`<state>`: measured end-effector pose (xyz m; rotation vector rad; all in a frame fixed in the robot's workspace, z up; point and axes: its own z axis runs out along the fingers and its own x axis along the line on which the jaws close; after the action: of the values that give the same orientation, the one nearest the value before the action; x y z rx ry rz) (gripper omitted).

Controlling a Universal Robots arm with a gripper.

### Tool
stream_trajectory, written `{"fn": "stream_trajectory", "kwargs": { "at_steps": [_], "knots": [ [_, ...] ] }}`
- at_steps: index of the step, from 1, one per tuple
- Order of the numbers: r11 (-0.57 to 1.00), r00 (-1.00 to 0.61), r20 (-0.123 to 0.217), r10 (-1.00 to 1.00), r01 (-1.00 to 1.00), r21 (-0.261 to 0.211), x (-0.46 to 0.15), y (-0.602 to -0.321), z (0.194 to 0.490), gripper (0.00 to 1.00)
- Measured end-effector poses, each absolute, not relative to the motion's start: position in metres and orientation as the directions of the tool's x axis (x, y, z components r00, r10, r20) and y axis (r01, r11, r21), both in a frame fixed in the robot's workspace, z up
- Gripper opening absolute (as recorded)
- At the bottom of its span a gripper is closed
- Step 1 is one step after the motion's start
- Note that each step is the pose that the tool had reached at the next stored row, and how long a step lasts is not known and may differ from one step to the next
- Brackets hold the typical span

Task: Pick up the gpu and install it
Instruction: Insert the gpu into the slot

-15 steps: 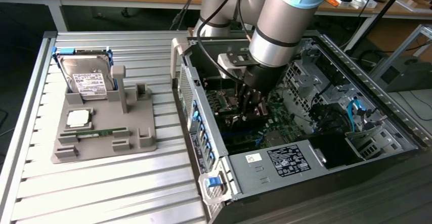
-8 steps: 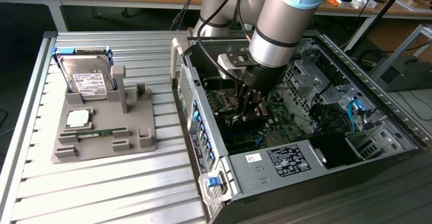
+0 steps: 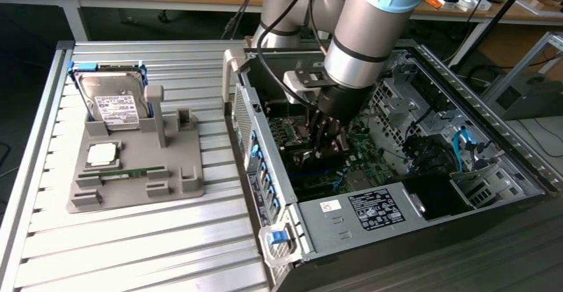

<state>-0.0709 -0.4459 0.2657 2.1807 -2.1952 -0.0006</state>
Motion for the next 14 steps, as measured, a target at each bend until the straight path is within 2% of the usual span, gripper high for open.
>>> {"fn": "stream_trajectory", "kwargs": {
  "at_steps": [14],
  "knots": [
    [0.007,-0.006,0.033,-0.999,-0.999,0.034,-0.0709,-0.4459,0.2627,0.27]
  ]
}}
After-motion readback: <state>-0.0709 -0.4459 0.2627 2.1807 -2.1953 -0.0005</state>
